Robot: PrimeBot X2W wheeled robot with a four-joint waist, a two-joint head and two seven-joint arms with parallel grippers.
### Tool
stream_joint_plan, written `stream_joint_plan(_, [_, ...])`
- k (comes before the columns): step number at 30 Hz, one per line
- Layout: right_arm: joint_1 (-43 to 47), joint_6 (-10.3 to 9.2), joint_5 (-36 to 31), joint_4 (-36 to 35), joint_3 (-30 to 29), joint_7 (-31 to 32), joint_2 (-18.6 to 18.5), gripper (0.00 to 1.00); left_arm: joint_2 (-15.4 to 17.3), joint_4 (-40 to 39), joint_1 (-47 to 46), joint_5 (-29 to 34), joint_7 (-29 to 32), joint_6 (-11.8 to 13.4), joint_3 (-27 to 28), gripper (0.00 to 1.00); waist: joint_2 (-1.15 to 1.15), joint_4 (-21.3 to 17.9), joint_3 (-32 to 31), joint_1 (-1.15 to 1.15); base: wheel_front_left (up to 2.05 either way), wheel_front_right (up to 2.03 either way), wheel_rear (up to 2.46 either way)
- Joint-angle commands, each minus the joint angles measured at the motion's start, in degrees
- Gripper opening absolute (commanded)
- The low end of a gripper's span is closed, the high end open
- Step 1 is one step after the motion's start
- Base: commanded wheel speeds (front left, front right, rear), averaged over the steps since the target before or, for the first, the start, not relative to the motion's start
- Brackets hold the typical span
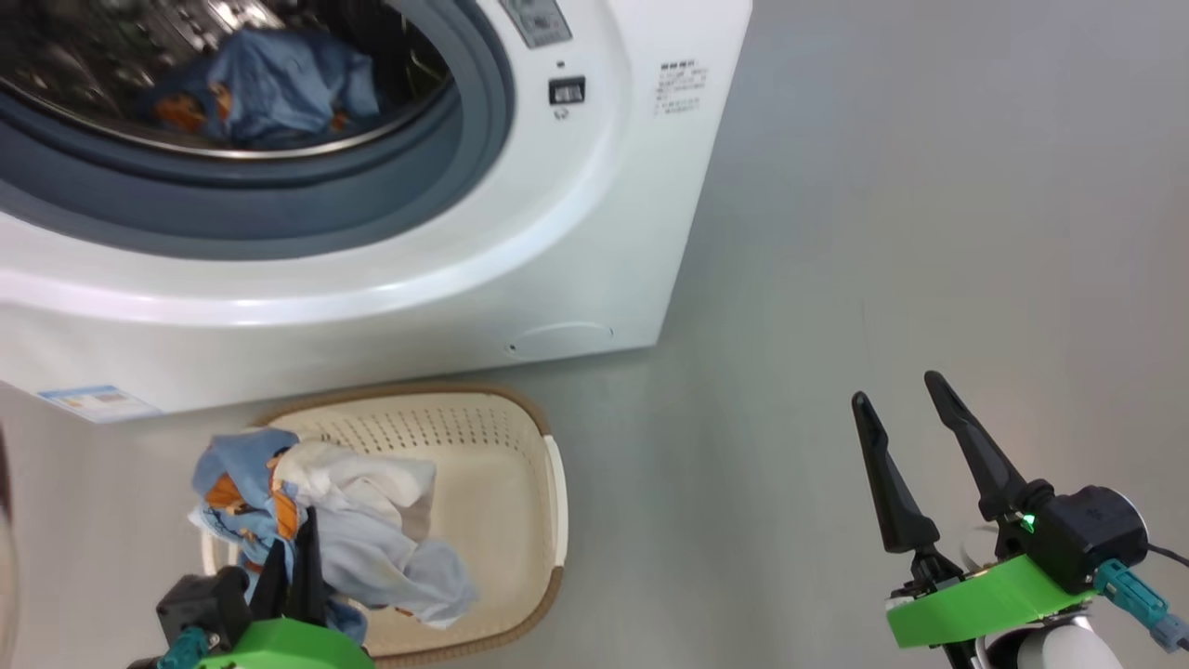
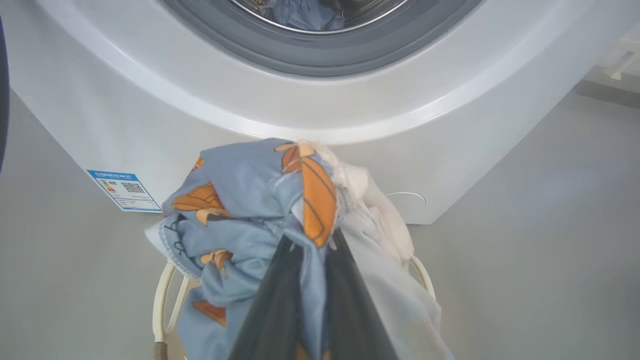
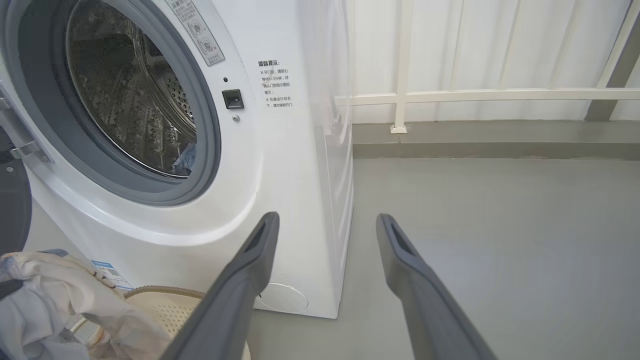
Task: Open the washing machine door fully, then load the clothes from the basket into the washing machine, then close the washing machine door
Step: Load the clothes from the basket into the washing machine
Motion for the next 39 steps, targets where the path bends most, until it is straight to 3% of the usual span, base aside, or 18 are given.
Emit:
stream_joint_plan(1, [0.89,0.09,0.86,-1.11,1.20,-0.27,-0.60,1.00,0.36,-2.34,1.04,0.75,-0.61,0.37,1.72,0.00,0.00,1.49,-3.58,0.00,0.00,0.00,0.00])
stream_joint_plan(23, [3.58,0.09,1.32,-0.55,1.23,-0.27,-1.25,1.00,0.22,-15.84,8.66,4.14,-0.61,1.29,1.55,0.00,0.00,2.44,-9.50,0.00,0.00,0.00,0.00])
stream_joint_plan(39, [6.80,0.09,1.53,0.06,1.00,-0.27,-2.25,1.00,0.22,-20.77,12.83,5.91,-0.61,2.25,1.77,0.00,0.00,2.78,-14.77,0.00,0.00,0.00,0.00])
